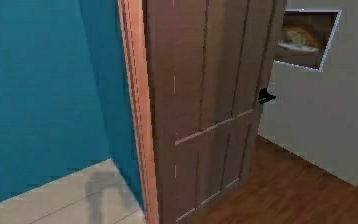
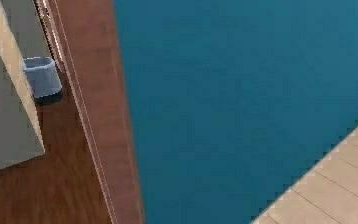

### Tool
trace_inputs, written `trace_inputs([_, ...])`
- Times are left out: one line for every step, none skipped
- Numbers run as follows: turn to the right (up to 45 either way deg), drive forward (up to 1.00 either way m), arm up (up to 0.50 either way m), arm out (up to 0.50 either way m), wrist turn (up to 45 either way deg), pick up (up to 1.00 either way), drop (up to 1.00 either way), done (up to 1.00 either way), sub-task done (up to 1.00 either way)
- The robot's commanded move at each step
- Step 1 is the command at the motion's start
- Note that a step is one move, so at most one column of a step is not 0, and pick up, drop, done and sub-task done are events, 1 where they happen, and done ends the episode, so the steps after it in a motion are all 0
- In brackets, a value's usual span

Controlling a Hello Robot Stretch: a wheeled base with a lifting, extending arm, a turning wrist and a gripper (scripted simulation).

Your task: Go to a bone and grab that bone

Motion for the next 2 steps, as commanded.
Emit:
trace_inputs([0.0,0.5,0.0,0.0,0.0,0.0,0.0,0.0,0.0])
trace_inputs([45.0,0.0,0.0,0.0,0.0,0.0,0.0,0.0,0.0])
